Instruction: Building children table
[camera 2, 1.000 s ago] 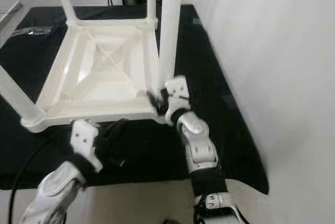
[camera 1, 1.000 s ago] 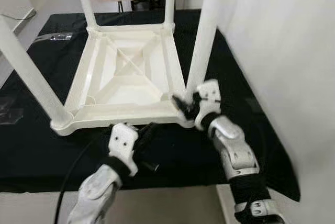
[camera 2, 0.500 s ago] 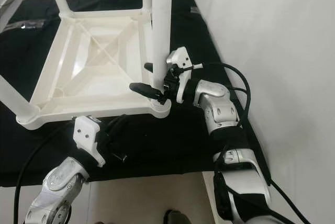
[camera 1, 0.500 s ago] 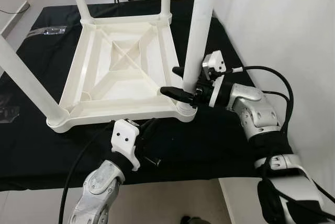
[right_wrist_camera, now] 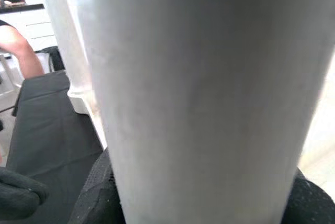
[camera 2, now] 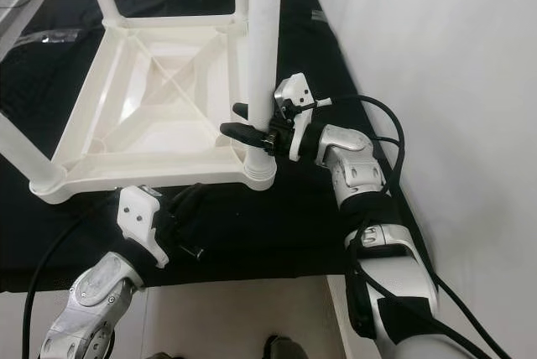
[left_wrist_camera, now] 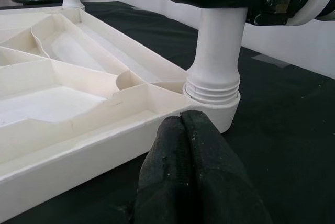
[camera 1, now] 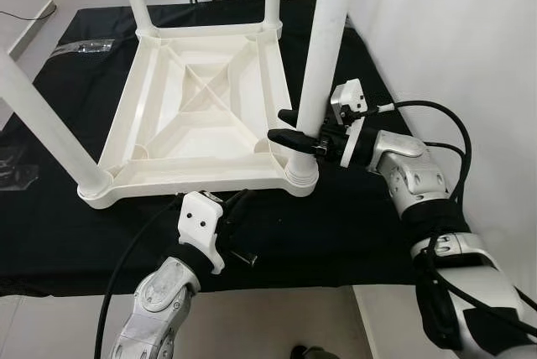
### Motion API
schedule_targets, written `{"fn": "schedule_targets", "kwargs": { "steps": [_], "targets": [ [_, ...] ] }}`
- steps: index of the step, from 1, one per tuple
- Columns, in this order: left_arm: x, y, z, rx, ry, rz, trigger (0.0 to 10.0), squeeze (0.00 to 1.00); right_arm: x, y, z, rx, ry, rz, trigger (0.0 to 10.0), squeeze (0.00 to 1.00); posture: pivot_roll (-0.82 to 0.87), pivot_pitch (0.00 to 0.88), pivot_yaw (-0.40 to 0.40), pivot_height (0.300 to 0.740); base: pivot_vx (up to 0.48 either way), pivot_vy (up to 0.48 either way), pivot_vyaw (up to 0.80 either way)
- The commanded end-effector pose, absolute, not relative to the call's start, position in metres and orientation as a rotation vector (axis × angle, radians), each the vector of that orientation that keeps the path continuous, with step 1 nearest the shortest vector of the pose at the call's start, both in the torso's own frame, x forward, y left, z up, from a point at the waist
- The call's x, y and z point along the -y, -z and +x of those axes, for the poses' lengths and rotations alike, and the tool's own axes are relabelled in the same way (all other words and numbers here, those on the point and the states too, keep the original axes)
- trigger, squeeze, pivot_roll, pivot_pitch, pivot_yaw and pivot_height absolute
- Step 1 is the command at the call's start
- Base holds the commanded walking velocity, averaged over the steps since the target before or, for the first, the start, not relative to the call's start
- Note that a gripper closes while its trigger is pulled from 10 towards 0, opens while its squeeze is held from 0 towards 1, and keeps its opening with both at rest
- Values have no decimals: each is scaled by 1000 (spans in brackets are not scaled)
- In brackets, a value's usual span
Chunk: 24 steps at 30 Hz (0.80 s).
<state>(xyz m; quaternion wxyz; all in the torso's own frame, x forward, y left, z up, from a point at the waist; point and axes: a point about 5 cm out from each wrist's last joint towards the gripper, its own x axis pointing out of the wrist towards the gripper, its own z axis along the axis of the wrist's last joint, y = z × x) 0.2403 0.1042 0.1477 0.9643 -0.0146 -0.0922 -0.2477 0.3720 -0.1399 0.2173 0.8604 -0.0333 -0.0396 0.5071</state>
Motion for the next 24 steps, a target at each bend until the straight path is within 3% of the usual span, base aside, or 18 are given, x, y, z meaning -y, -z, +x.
{"fn": "schedule_targets", "kwargs": {
  "steps": [1,3,4,6,7,8,9,10,12,18,19,24],
  "targets": [
    [-105,-143,238,166,495,-30,10000,0,149,-202,372,36,-968,-27,0,0,22,174,-40,740,0,0,0],
    [-106,-144,237,167,492,-29,10000,0,150,-186,369,-7,-774,-42,0,0,16,178,-45,740,0,0,0],
    [-106,-144,237,167,492,-29,10000,0,150,-186,369,-7,-774,-42,0,0,16,178,-45,740,0,0,0],
    [-108,-144,238,168,489,-26,10000,0,165,-162,362,-74,-112,-129,0,0,13,181,-42,740,0,0,0],
    [-109,-144,238,169,487,-23,10000,0,140,-142,341,-132,-166,-68,0,0,5,184,-37,740,0,0,0],
    [-109,-144,238,169,487,-23,10000,0,140,-142,341,-132,-166,-68,0,0,5,184,-37,740,0,0,0],
    [-109,-145,238,169,485,-22,10000,0,120,-132,325,-167,-260,-2,0,0,16,185,-32,740,0,0,0],
    [-109,-145,238,169,485,-22,10000,0,120,-132,325,-167,-260,-2,0,0,16,185,-32,740,0,0,0],
    [-110,-143,240,166,485,-19,10000,0,94,-129,308,-112,-406,-116,0,0,-2,177,-20,740,0,0,0],
    [-110,-143,241,164,485,-19,10000,0,108,-135,330,-105,-348,-52,0,0,13,170,-33,740,0,0,0],
    [-110,-144,241,167,476,-14,10000,0,107,-142,332,-88,-360,-39,10000,969,17,173,-28,740,0,0,0],
    [-109,-144,241,164,479,-17,10000,0,102,-164,334,-3,-411,-30,10000,1000,16,171,-24,740,0,0,0]
  ]
}}
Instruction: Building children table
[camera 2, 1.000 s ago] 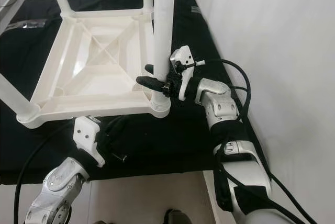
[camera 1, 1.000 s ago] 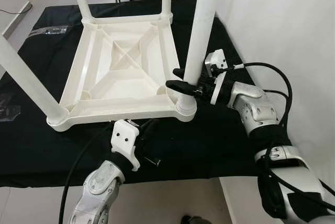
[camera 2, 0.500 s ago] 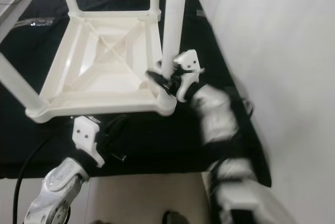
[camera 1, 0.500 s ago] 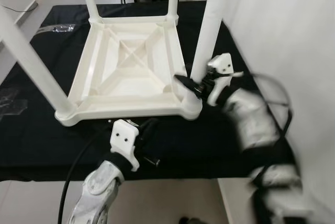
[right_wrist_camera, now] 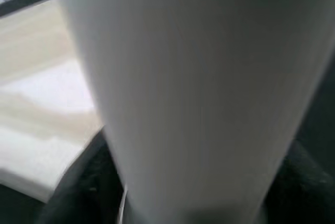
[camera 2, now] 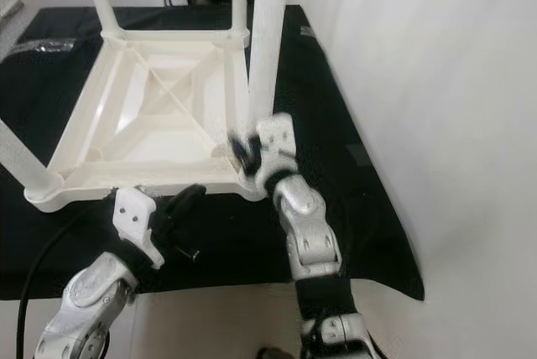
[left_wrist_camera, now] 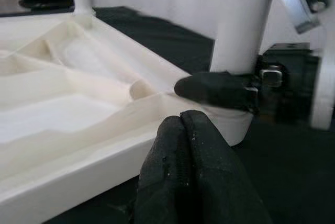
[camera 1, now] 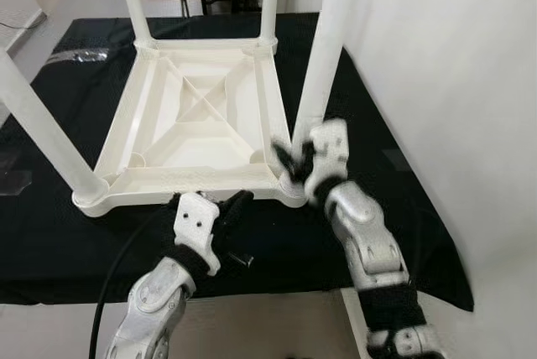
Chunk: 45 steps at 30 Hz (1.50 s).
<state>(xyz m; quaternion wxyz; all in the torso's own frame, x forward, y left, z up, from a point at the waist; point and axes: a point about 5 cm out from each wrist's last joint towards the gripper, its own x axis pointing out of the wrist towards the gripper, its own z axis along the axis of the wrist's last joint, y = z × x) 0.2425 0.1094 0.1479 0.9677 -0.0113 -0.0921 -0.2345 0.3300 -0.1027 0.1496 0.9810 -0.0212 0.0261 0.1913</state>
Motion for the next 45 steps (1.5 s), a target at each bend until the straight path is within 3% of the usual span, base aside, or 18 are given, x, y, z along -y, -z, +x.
{"fn": "schedule_targets", "kwargs": {
  "steps": [1,2,3,4,5,8,9,16,17,19,20,31,36,39,41,42,43,45],
  "targets": [
    [-109,-144,241,164,479,-17,10000,0,102,-164,334,-3,-411,-30,10000,1000,16,171,-24,740,0,0,0],
    [-109,-143,241,162,484,-21,10000,0,103,-184,342,67,-487,-13,10000,1000,16,168,-22,740,0,0,0],
    [-108,-143,241,161,486,-23,10000,0,105,-192,347,91,-539,-17,10000,573,14,165,-21,740,0,0,0],
    [-108,-143,241,161,486,-23,10000,0,105,-192,347,91,-539,-17,10000,573,14,165,-21,740,0,0,0],
    [-107,-142,242,160,488,-24,10000,0,108,-199,353,104,-636,-35,10000,0,19,159,-24,740,0,0,0],
    [-107,-142,242,160,489,-25,10000,0,109,-201,355,103,-674,-42,10000,0,19,159,-24,740,0,0,0],
    [-106,-142,241,160,488,-26,10000,0,112,-212,357,127,-814,-79,10000,0,26,152,-27,740,0,0,0],
    [-106,-141,241,159,484,-27,10000,0,116,-226,358,126,-1083,-117,10000,0,31,142,-31,740,0,0,0],
    [-105,-141,241,158,485,-27,10000,0,117,-227,361,118,-1097,-95,4314,0,35,140,-35,740,0,0,0],
    [-105,-141,241,158,485,-28,10000,0,118,-228,362,113,-1104,-78,4314,0,35,140,-35,740,0,0,0],
    [-104,-141,242,158,485,-29,10000,0,119,-228,364,110,-1120,-66,0,0,42,141,-39,740,0,0,0],
    [-104,-142,241,160,484,-29,10000,0,128,-212,368,80,-1098,-56,0,0,38,152,-32,740,0,0,0],
    [-104,-142,241,159,486,-31,10000,0,142,-191,370,0,-863,-67,0,0,27,156,-37,740,0,0,0],
    [-106,-143,241,164,477,-30,10000,0,145,-161,363,-74,-493,5,0,0,19,161,-39,740,0,0,0],
    [-107,-143,241,163,477,-29,10000,0,134,-133,337,-161,-201,92,0,0,15,163,-33,740,0,0,0],
    [-107,-143,241,163,477,-29,10000,0,134,-133,337,-161,-201,92,0,0,15,163,-33,740,0,0,0],
    [-108,-143,242,161,479,-28,10000,0,105,-129,320,-146,-267,73,0,0,18,164,-23,740,0,0,0],
    [-108,-142,243,161,480,-28,10000,0,94,-132,319,-115,-346,14,0,0,9,158,-17,740,0,0,0]
  ]
}}
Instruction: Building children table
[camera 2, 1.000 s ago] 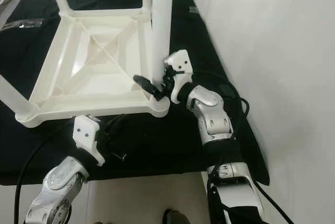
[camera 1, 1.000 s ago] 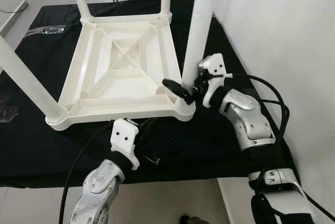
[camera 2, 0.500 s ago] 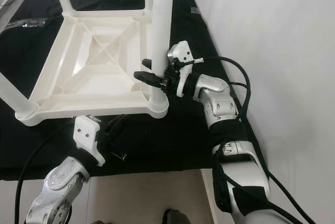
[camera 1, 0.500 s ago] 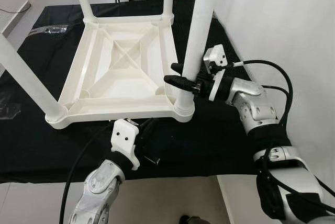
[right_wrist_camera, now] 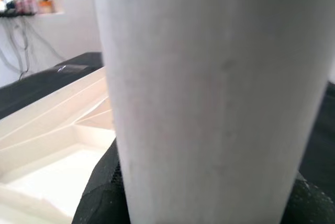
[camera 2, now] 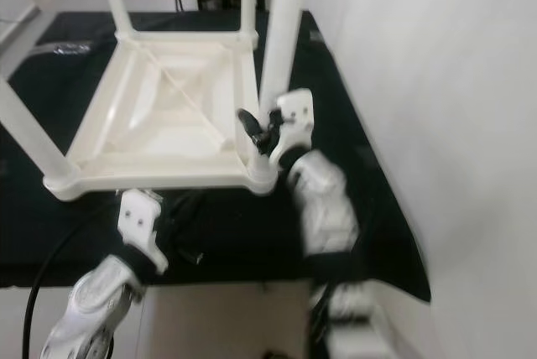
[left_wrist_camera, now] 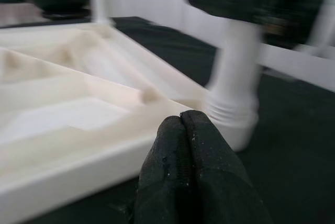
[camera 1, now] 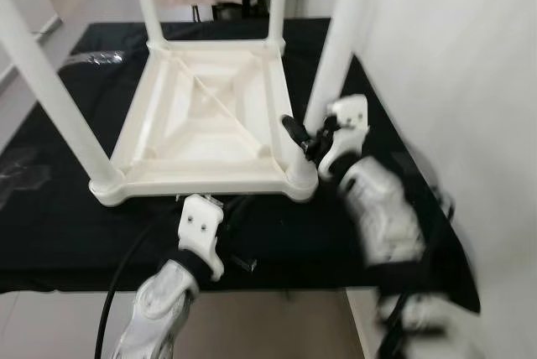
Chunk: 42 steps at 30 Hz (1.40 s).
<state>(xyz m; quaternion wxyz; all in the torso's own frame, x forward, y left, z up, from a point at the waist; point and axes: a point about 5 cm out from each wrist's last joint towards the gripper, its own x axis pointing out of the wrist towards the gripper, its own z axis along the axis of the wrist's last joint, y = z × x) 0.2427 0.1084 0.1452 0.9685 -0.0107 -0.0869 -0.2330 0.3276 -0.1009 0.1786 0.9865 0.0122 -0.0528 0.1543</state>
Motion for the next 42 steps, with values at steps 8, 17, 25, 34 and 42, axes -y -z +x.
{"fn": "schedule_targets", "kwargs": {
  "steps": [8,17,25,34,42],
  "targets": [
    [-107,-143,243,163,476,-30,10000,0,101,-154,347,-27,-299,-45,2314,0,26,165,-29,740,0,0,0],
    [-109,-143,243,157,483,-32,10000,0,102,-193,358,97,-558,-26,10000,894,42,165,-18,740,0,0,0],
    [-107,-143,242,158,490,-32,10000,0,119,-211,376,90,-780,-27,10000,0,54,159,-24,740,0,0,0],
    [-107,-144,241,168,475,-12,10000,0,124,-195,373,-33,-1101,-79,9765,0,70,154,-29,740,0,0,0],
    [-107,-145,240,175,464,-5,10000,0,140,-194,376,-37,-1092,-55,0,0,70,158,-21,740,0,0,0]
  ]
}}
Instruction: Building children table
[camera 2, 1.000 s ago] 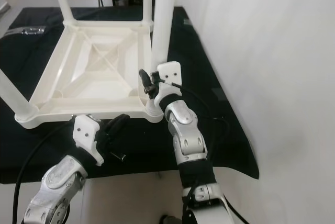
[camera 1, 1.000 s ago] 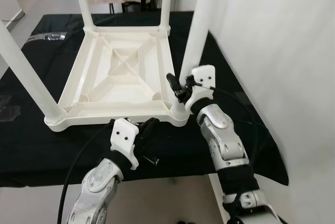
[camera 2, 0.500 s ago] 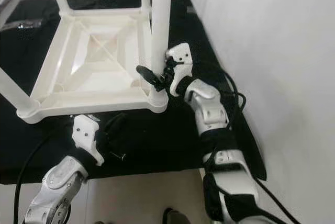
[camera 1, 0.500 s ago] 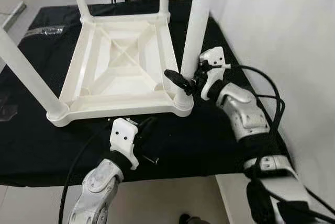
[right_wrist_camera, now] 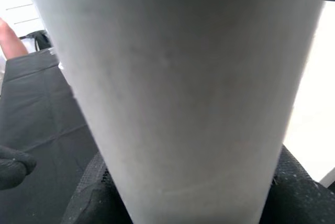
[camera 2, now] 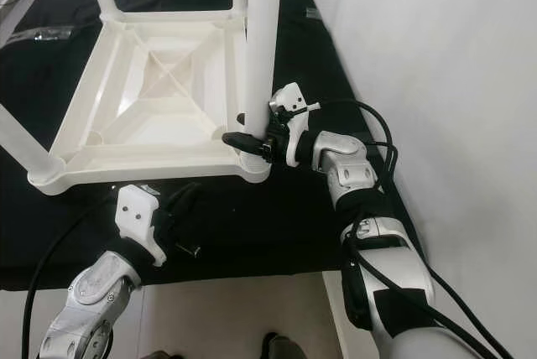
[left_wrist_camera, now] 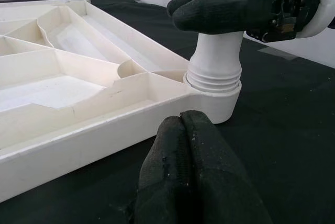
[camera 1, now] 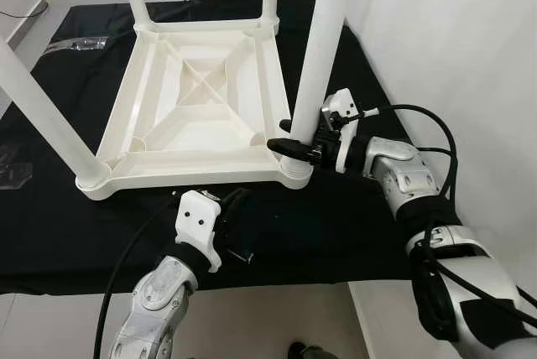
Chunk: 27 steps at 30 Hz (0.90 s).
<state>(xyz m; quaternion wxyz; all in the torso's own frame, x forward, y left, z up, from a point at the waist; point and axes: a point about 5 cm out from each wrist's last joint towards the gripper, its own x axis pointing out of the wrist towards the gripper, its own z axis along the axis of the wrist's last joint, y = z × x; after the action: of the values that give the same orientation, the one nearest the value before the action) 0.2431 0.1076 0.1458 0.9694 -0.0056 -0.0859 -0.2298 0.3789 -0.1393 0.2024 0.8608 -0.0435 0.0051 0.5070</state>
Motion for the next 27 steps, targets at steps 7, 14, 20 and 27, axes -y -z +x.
{"fn": "schedule_targets", "kwargs": {
  "steps": [7,14,20,27],
  "targets": [
    [-107,-144,240,172,467,-8,10000,0,153,-181,374,-51,-1030,-68,0,0,70,162,-25,740,0,0,0],
    [-108,-145,240,172,463,-5,10000,0,146,-160,377,-82,-761,-92,0,0,59,172,-36,740,0,0,0],
    [-112,-144,243,167,461,0,10000,0,84,-139,337,25,-467,8,0,0,40,158,-19,740,0,0,0],
    [-109,-142,244,163,471,-8,10000,0,96,-131,349,-57,-441,85,0,0,48,142,-40,740,0,0,0]
  ]
}}
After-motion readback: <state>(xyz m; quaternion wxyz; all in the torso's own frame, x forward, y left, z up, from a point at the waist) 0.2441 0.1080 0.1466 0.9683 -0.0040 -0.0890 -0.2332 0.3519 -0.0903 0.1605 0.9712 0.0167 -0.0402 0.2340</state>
